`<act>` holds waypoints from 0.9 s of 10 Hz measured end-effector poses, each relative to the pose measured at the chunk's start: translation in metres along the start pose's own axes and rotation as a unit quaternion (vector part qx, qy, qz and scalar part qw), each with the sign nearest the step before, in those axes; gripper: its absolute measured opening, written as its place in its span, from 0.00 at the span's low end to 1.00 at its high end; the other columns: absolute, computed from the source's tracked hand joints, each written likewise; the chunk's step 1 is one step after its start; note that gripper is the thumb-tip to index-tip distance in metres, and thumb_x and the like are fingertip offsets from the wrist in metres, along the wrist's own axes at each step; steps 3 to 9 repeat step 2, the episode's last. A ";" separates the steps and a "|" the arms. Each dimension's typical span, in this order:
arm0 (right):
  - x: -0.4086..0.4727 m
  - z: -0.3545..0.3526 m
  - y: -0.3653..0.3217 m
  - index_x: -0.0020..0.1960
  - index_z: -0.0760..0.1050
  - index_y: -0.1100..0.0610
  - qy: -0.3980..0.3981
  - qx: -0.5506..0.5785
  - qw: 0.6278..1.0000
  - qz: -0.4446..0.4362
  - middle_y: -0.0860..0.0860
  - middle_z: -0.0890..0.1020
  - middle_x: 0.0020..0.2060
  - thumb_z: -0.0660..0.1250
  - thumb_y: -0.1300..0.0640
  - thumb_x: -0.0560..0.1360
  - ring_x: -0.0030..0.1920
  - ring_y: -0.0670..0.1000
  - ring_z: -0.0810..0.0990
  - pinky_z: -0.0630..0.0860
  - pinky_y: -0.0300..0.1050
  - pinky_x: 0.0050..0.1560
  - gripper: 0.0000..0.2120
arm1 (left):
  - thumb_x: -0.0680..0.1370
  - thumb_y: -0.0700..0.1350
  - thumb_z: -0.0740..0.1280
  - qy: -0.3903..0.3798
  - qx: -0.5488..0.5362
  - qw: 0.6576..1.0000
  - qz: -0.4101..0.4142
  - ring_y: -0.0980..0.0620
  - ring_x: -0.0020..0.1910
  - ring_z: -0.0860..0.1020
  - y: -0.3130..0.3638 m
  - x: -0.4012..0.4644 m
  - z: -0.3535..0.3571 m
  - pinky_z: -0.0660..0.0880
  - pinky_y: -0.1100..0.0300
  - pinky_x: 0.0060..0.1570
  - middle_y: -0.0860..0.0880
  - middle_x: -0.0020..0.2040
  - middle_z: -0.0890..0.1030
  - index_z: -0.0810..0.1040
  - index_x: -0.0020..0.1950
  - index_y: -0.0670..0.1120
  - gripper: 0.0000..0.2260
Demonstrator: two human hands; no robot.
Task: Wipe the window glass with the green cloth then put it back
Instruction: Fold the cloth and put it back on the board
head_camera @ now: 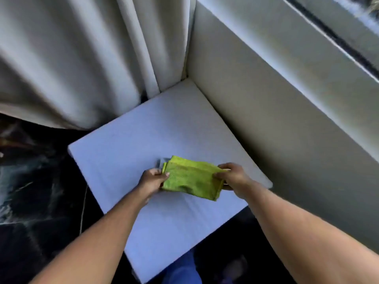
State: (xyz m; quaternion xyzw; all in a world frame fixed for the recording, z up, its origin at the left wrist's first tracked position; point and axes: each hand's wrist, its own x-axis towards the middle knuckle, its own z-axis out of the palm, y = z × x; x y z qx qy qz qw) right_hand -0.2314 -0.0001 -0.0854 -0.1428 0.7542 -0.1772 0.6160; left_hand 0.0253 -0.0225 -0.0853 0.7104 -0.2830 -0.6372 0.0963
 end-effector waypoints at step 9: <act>0.053 0.009 0.024 0.65 0.74 0.59 0.168 -0.026 0.984 -0.056 0.57 0.82 0.56 0.68 0.58 0.79 0.49 0.57 0.83 0.80 0.47 0.50 0.16 | 0.75 0.42 0.73 0.153 0.238 0.957 0.067 0.49 0.49 0.80 -0.018 0.048 -0.001 0.75 0.55 0.49 0.49 0.50 0.82 0.80 0.57 0.44 0.12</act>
